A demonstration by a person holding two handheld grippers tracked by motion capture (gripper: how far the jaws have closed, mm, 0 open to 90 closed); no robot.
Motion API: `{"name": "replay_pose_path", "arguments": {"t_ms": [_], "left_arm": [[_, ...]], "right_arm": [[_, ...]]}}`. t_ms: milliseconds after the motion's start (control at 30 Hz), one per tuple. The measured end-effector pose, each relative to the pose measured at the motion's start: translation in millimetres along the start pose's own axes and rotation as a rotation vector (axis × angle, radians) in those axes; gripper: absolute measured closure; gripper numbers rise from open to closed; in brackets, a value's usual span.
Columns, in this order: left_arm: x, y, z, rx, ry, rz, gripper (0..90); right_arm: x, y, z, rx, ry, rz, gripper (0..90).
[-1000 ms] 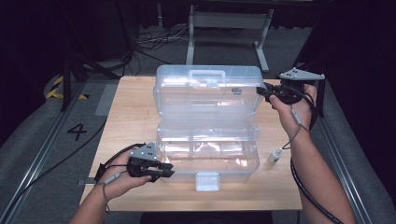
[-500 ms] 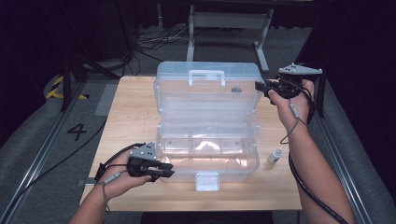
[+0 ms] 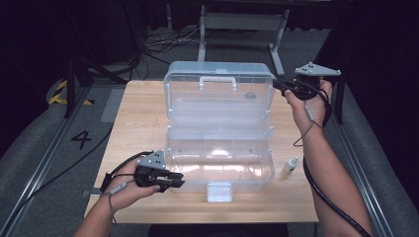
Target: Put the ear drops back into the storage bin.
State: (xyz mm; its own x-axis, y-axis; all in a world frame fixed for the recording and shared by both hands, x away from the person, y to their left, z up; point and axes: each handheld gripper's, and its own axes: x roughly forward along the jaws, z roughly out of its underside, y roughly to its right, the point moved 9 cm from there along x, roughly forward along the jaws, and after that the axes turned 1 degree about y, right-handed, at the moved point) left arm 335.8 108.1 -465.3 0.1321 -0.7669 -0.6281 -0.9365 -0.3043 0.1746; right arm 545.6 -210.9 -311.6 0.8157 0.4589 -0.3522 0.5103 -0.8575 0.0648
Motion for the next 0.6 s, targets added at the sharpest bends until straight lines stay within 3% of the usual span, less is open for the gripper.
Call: {"name": "replay_pose_path", "arguments": {"t_ms": [400,600], "left_arm": [[0.2,0.1,-0.2,-0.004,0.005,0.003,74.4],[0.1,0.1,-0.2,-0.009,0.004,0.002,74.3]], "right_arm": [[11.7,7.0,0.4,0.042,0.002,-0.022,84.7],[17.4,12.9,1.3,0.061,0.004,-0.077,84.6]]}}
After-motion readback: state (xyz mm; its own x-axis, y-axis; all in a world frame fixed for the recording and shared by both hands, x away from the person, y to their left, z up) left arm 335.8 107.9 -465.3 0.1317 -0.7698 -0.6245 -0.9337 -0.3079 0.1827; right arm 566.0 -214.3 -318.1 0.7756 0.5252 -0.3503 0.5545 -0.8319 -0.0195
